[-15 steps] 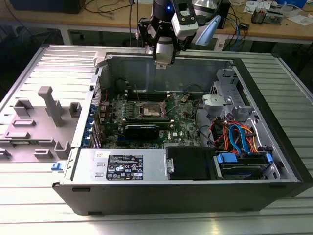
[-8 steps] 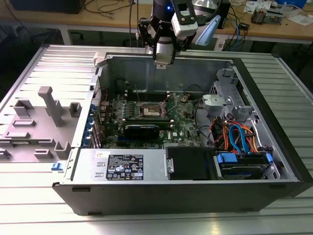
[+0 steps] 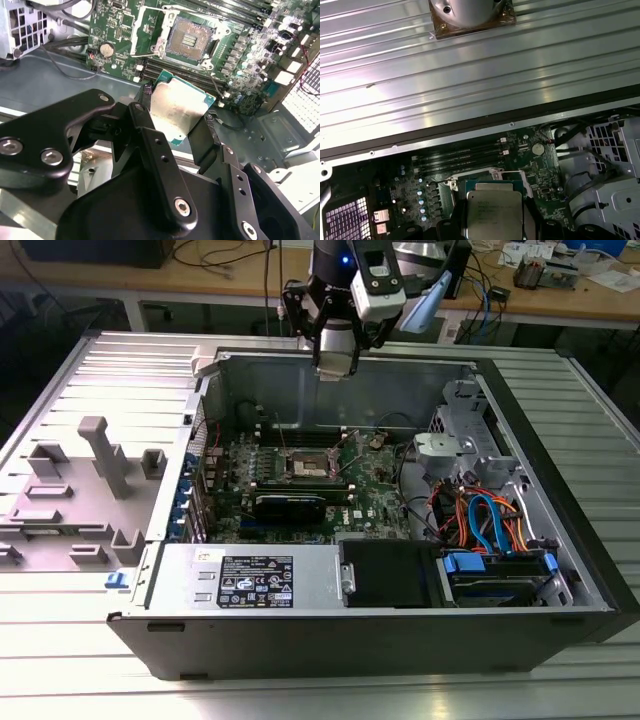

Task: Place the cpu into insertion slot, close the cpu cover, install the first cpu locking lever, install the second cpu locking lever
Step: 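Place the cpu into insertion slot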

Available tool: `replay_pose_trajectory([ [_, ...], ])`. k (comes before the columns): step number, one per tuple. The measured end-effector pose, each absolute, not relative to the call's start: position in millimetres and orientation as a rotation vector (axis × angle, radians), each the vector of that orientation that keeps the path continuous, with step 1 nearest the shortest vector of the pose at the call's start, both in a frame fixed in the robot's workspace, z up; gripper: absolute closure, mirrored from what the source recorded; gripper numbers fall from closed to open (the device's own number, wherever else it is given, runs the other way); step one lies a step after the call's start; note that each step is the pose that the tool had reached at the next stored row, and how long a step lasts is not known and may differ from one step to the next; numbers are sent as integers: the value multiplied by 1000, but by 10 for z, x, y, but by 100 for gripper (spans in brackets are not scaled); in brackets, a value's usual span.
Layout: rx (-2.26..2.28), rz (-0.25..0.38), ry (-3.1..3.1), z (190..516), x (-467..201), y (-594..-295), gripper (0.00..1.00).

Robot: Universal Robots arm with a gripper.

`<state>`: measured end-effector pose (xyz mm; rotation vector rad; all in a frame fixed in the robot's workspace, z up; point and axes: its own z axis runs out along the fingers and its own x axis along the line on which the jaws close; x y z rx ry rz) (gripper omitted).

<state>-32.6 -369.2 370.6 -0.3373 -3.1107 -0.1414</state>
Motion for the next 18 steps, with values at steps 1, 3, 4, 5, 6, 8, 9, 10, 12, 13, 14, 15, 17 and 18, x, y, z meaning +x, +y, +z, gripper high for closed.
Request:
replay_pose_trajectory([
  [1, -349, -141, -3110, 3705, -325, -3699, 45],
  [3, -352, -141, -3110, 3704, -325, -3741, 45],
  [4, -352, -141, -3110, 3703, -325, -3760, 45],
  [5, -355, -141, -3109, 3701, -325, -3773, 45],
  [6, -365, -141, -3109, 3698, -325, -3773, 45],
  [8, -423, -140, -3103, 3691, -325, -3774, 45],
  [9, -453, -139, -3099, 3687, -325, -3774, 45],
  [10, -478, -139, -3097, 3685, -325, -3774, 45],
  [12, -529, -140, -3090, 3677, -325, -3773, 45],
  [13, -547, -140, -3087, 3674, -325, -3774, 45],
  [14, -560, -140, -3085, 3673, -325, -3774, 45],
  [15, -572, -140, -3083, 3671, -327, -3774, 45],
  [17, -575, -140, -3083, 3670, -328, -3774, 45],
  [18, -576, -140, -3083, 3670, -328, -3774, 45],
])
